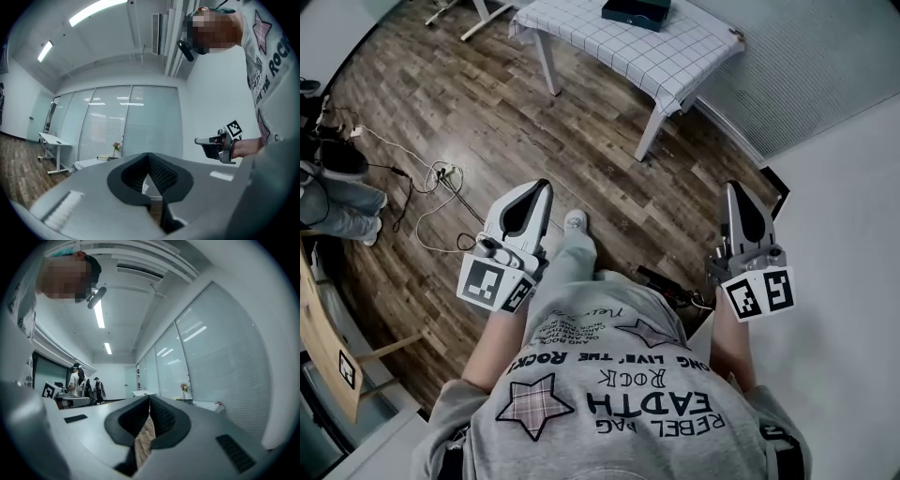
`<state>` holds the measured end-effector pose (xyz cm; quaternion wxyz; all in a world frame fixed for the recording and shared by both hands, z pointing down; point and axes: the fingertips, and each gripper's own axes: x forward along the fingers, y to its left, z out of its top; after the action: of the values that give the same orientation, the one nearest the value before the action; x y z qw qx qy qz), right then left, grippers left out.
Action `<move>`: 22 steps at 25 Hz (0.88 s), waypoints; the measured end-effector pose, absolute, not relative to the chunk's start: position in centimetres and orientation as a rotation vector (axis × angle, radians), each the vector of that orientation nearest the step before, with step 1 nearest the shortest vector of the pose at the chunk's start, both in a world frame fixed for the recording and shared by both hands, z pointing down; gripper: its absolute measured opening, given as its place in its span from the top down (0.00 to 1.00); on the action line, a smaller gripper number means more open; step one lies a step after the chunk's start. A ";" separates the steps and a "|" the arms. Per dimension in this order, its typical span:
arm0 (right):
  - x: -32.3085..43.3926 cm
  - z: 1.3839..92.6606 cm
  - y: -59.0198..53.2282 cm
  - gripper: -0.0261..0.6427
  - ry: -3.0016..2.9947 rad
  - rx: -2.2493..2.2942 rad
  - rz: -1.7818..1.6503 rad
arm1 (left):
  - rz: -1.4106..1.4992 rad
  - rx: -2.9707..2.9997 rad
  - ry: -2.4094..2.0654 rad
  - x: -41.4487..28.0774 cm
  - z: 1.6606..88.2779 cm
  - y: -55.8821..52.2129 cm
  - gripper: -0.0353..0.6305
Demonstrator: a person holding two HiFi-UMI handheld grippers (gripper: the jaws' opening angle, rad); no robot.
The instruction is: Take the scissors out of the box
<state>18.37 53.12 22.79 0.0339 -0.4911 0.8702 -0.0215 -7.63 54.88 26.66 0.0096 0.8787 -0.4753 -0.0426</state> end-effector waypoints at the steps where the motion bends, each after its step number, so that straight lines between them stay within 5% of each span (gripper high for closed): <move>1: 18.2 22.9 52.3 0.94 2.675 -1.518 -0.069 | -0.135 2.744 -1.475 -7.8 26.8 53.9 0.94; 22: 8.6 22.3 29.0 0.94 2.612 -1.604 -0.079 | -0.162 2.810 -1.366 -17.6 26.2 28.5 0.94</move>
<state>8.55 28.98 22.27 0.0375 -0.5227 0.8513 -0.0257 -17.61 28.47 26.23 0.0063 0.8982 -0.4365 -0.0518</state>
